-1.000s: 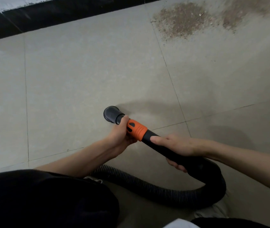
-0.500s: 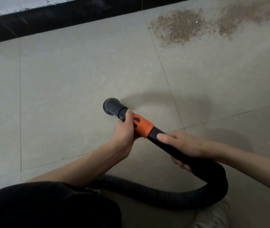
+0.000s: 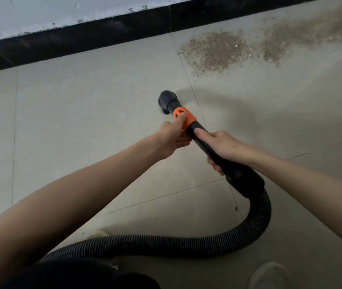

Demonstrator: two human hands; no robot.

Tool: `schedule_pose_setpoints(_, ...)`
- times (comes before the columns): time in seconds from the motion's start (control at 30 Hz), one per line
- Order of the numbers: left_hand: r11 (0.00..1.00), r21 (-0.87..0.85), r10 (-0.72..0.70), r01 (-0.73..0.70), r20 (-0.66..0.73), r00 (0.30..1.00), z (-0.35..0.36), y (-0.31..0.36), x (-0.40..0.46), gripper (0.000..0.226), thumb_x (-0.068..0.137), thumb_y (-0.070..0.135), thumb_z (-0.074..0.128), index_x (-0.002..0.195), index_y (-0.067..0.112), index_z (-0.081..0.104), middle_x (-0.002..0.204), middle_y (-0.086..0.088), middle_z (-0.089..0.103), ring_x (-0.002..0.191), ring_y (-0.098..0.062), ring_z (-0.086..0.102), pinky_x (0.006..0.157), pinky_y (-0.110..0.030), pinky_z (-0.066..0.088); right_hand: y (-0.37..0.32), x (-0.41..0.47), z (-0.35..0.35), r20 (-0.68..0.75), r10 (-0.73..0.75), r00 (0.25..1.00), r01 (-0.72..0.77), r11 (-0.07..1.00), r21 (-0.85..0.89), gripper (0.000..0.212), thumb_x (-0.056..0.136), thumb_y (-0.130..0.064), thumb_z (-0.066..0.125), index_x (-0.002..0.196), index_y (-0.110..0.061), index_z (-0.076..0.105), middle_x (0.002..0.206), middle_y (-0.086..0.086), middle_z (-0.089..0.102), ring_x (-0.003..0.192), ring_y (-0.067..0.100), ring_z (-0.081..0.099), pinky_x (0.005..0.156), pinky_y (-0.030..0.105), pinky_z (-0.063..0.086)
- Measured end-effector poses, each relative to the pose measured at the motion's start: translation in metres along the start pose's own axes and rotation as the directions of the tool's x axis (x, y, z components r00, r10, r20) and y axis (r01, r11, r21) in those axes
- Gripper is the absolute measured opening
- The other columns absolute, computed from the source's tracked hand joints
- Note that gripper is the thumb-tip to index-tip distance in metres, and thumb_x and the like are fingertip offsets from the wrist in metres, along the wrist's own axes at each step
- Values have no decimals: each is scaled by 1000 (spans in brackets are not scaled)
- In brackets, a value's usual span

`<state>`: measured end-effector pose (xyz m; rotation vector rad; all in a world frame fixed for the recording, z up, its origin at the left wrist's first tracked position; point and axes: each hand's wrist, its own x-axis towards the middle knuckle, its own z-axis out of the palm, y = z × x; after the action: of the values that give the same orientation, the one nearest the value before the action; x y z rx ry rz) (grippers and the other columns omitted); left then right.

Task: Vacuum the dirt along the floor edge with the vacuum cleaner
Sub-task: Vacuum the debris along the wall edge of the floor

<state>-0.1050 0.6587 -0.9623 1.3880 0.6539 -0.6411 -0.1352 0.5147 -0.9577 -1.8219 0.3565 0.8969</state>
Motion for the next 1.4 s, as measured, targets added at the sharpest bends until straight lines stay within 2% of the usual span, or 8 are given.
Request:
schedule_pose_setpoints(0.27, 996, 17, 92, -91, -65, 994, 22, 59, 14, 36, 94, 28, 58, 113, 0, 47, 103, -14, 60, 80, -22, 62, 62, -28, 55, -34, 6, -26, 155, -96, 983, 73, 986, 151, 46, 96, -55, 48, 87, -10, 45, 48, 9, 55, 37, 21, 52, 40, 24, 45)
schedule_pose_setpoints(0.4, 966, 81, 253, -247, -80, 964, 37, 121, 0, 30, 93, 30, 60, 91, 1, 52, 96, -13, 61, 82, -23, 63, 69, -30, 56, -44, -9, -62, 212, -221, 952, 205, 974, 95, 54, 75, -62, 60, 81, -8, 55, 65, 9, 66, 57, 22, 62, 63, 30, 54)
schedule_pose_setpoints(0.57, 916, 103, 399, -388, -125, 908, 57, 224, -38, 31, 92, 31, 62, 80, 3, 58, 80, -7, 59, 69, -17, 60, 69, -27, 54, -84, -27, -90, 189, -420, 888, 387, 902, 190, 23, 83, -26, 77, 95, -20, 59, 87, -2, 67, 74, 5, 67, 69, 22, 54)
schedule_pose_setpoints(0.7, 911, 86, 412, -403, -168, 896, 72, 281, -67, 35, 91, 37, 61, 82, 4, 55, 77, -9, 62, 65, -19, 60, 69, -30, 52, -114, -41, -79, 148, -496, 856, 491, 868, 73, 47, 72, -29, 78, 109, -24, 51, 102, -8, 63, 96, 8, 63, 88, 31, 53)
schedule_pose_setpoints(0.87, 871, 153, 491, -467, -259, 832, 82, 312, -91, 38, 92, 45, 56, 84, 8, 54, 74, -6, 60, 56, -17, 57, 61, -28, 53, -153, -43, -92, 119, -526, 842, 536, 841, -73, 48, 82, -31, 73, 115, -25, 39, 96, -11, 57, 81, -1, 58, 57, 9, 42)
schedule_pose_setpoints(1.1, 858, 91, 490, -506, -445, 750, 64, 307, -83, 29, 96, 37, 51, 89, 10, 45, 69, -4, 50, 51, -17, 51, 47, -23, 49, -212, -28, -122, 166, -556, 815, 578, 801, -155, 58, 74, -40, 78, 120, -25, 46, 102, -7, 63, 84, 2, 62, 61, 16, 45)
schedule_pose_setpoints(1.2, 818, -42, 475, -574, -513, 715, 47, 305, -70, 27, 95, 37, 52, 86, 13, 45, 66, -3, 48, 50, -15, 48, 49, -25, 48, -210, -17, -113, 173, -535, 827, 554, 827, -92, 55, 67, -43, 82, 108, -30, 48, 98, -14, 62, 82, -4, 62, 63, 13, 44)
schedule_pose_setpoints(1.4, 771, -269, 411, -577, -482, 774, 0, 280, -36, 30, 93, 38, 56, 88, 9, 48, 60, -3, 49, 44, -14, 46, 46, -25, 44, -207, 10, -84, 409, -381, 829, 442, 895, -64, 18, 84, -7, 63, 71, -16, 55, 61, -6, 60, 56, 6, 56, 60, 19, 47)
